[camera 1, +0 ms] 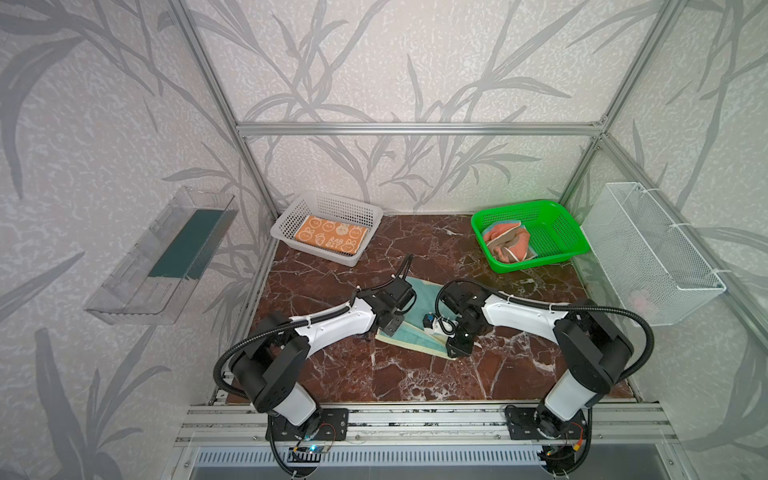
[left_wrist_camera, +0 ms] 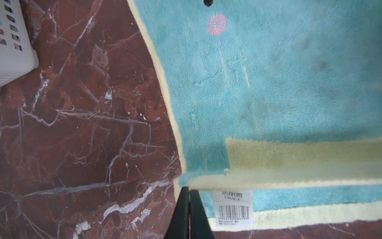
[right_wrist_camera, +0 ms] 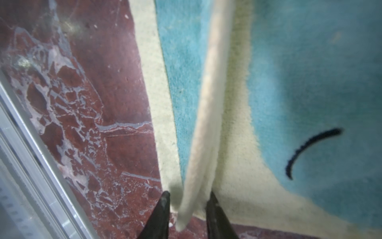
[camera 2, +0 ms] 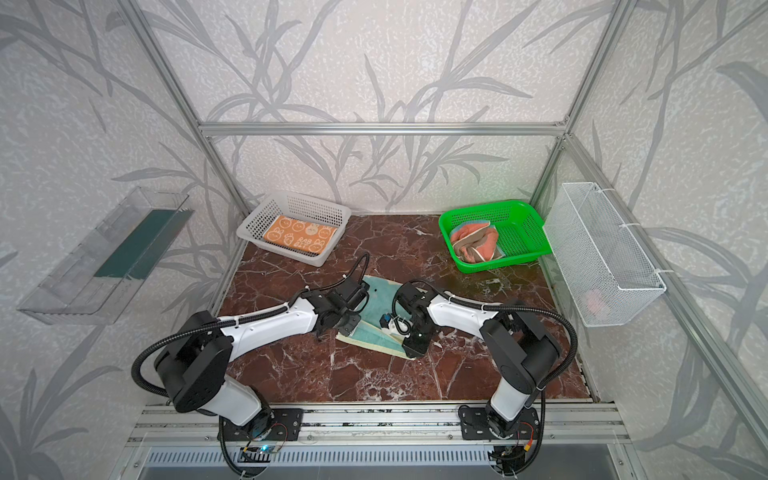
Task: Fold and stack the towels
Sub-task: 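Fold the held towel edge over toward the robot with both grippers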
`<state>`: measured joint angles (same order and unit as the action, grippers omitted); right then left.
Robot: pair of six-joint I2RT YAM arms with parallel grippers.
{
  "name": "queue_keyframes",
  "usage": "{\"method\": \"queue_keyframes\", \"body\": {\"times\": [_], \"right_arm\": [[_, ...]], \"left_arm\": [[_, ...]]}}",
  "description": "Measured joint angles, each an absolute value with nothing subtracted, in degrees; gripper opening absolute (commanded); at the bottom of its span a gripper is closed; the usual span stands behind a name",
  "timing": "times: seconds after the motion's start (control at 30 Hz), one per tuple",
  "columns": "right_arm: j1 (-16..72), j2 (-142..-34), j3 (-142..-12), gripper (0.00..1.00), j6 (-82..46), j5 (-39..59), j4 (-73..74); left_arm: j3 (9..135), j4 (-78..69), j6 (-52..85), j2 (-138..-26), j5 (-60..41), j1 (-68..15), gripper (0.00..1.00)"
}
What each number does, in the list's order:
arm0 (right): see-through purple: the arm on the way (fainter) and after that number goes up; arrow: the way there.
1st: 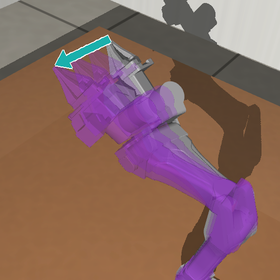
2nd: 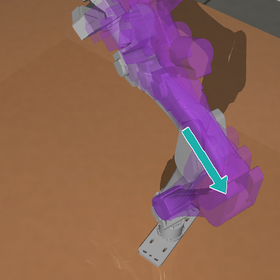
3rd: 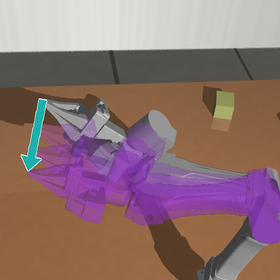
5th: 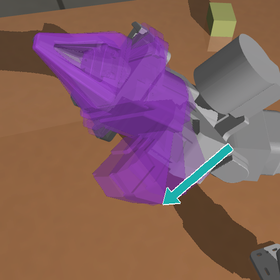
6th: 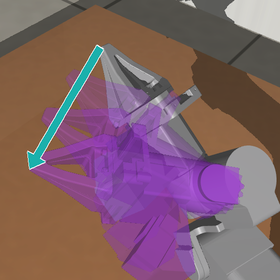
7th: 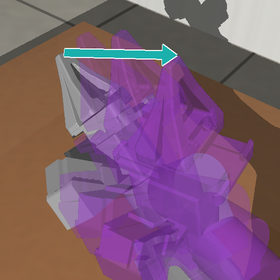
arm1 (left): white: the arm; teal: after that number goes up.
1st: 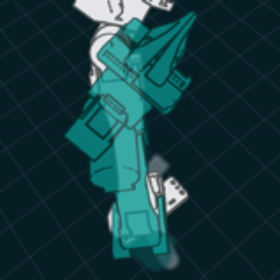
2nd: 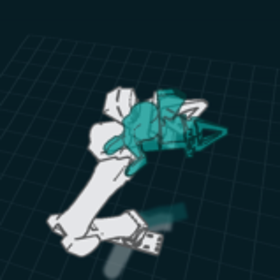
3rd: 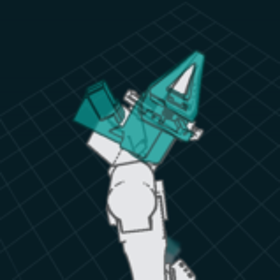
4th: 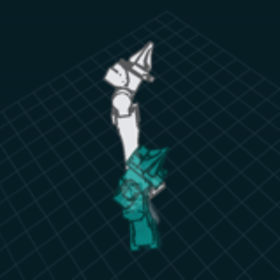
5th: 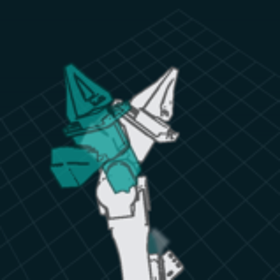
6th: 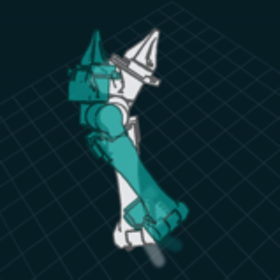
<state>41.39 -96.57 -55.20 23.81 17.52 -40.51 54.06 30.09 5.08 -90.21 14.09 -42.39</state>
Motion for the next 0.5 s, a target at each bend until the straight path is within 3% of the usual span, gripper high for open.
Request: {"method": "queue_keyframes", "body": {"times": [0.1, 0.33, 0.37, 0.43, 0.5], "right_arm": [[41.4, -95.9, -55.3, 0.39, 23.8, 18.6, -41.6], [41.4, -87.2, -55.0, 0.39, 23.1, 19.0, -42.2], [41.4, -85.7, -54.9, 0.40, 22.6, 18.3, -41.8], [41.3, -83.0, -54.7, 0.41, 21.4, 16.2, -40.8], [40.8, -81.2, -54.7, 0.42, 20.0, 13.9, -39.6]], "left_arm": [[54.9, 31.2, 6.2, -90.0, 15.3, -42.3, 0.31], [54.9, 32.2, 7.7, -82.2, 16.1, -42.2, 0.36], [54.7, 31.6, 7.8, -80.7, 16.3, -42.2, 0.41], [53.2, 28.9, 8.5, -76.9, 17.3, -42.2, 0.63], [51.9, 26.7, 9.2, -74.5, 18.6, -42.0, 0.93]]}}
